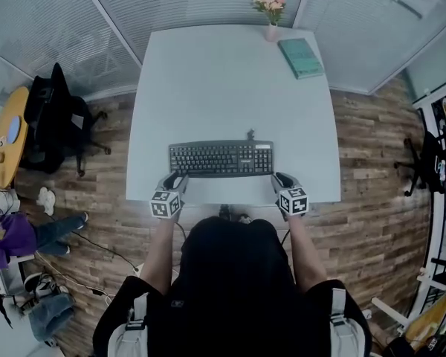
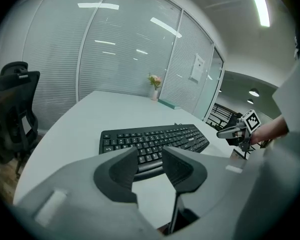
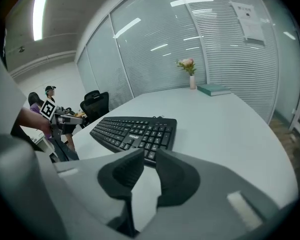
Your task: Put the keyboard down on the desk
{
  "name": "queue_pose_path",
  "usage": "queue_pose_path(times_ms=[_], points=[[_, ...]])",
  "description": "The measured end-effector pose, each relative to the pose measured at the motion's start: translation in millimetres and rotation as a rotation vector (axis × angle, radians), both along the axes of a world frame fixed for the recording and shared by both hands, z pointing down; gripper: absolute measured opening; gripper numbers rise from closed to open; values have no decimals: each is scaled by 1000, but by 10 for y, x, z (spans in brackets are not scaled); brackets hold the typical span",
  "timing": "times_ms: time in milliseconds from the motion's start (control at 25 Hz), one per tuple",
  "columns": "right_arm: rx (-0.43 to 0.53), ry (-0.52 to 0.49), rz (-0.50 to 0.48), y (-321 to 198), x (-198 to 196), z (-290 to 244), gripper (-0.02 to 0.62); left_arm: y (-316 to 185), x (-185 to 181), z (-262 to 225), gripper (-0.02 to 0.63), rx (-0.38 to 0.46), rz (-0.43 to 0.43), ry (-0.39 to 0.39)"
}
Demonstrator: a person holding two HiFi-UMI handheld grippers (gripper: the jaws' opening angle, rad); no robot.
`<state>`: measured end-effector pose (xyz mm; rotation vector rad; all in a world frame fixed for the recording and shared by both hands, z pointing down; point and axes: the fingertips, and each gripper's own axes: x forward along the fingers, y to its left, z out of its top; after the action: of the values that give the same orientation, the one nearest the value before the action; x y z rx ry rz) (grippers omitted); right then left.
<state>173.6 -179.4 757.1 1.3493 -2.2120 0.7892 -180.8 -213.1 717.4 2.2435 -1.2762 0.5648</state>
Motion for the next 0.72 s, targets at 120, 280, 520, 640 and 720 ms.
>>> queue_pose_path(times_ms=[120, 280, 520, 640, 720], points=[[19, -2, -27, 119, -12, -44, 36, 152, 35, -73, 88, 12, 15, -5], [31, -12, -57, 225, -44, -91, 11, 329, 74, -125, 32, 15, 28, -3], [40, -20, -95, 357, -46, -138, 3, 586, 155, -148, 15, 0, 13, 29], [39, -20, -110, 420, -53, -142, 3, 700, 155, -138, 14, -5, -6, 41], [40, -19, -118, 461, -58, -140, 3, 763, 157, -124, 15, -6, -12, 43]])
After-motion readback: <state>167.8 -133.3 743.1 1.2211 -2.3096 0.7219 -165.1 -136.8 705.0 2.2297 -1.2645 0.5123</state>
